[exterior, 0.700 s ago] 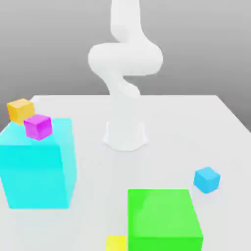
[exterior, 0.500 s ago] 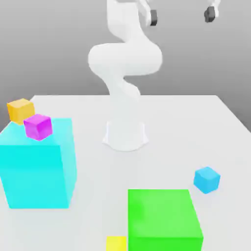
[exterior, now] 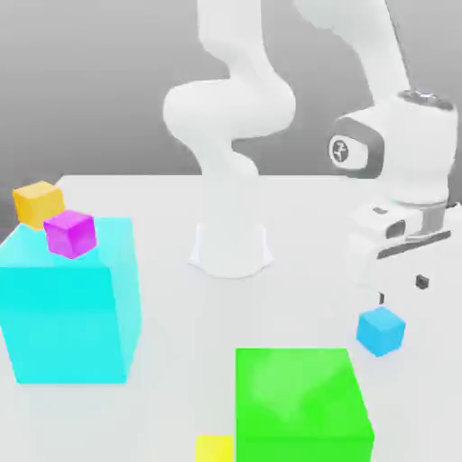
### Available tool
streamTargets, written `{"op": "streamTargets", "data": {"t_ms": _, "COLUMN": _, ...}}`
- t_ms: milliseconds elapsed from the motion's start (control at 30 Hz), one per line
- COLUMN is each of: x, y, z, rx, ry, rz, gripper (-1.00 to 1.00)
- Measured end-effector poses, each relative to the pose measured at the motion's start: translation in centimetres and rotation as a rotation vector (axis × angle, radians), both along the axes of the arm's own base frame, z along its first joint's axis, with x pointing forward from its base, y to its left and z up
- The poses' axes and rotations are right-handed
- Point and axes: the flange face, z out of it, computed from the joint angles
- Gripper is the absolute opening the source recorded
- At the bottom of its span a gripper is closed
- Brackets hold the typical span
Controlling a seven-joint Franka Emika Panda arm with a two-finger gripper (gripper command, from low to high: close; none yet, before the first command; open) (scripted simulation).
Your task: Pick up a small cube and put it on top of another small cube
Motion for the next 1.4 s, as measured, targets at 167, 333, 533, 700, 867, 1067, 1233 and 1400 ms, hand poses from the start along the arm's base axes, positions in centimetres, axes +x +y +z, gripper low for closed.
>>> {"op": "streamTargets", "data": {"t_ms": 167, "x": -0.4, "y": 0.0, "z": -4.8, "rx": -0.002, "ry": 0.007, "rz": 0.003, "gripper": 0.00}}
{"op": "streamTargets", "data": {"t_ms": 333, "x": -0.4, "y": 0.0, "z": -5.4, "rx": -0.002, "ry": 0.006, "rz": 0.003, "gripper": -1.00}}
{"op": "streamTargets", "data": {"t_ms": 533, "x": -0.3, "y": 0.0, "z": -3.2, "rx": -0.003, "ry": 0.006, "rz": 0.003, "gripper": -1.00}}
{"op": "streamTargets", "data": {"t_ms": 700, "x": 0.8, "y": -0.8, "z": 1.4, "rx": -0.006, "ry": 0.002, "rz": 0.010, "gripper": -1.00}}
{"op": "streamTargets", "data": {"t_ms": 867, "x": 8.0, "y": -7.9, "z": 7.0, "rx": -0.014, "ry": -0.011, "rz": 0.000, "gripper": -1.00}}
{"op": "streamTargets", "data": {"t_ms": 1067, "x": 13.0, "y": -20.0, "z": 14.3, "rx": -0.024, "ry": -0.016, "rz": -0.010, "gripper": -1.00}}
{"op": "streamTargets", "data": {"t_ms": 1233, "x": 12.5, "y": -31.9, "z": 20.3, "rx": -0.025, "ry": -0.010, "rz": -0.032, "gripper": -1.00}}
{"op": "streamTargets", "data": {"t_ms": 1400, "x": 7.5, "y": -43.6, "z": 25.5, "rx": -0.010, "ry": 0.002, "rz": -0.063, "gripper": -1.00}}
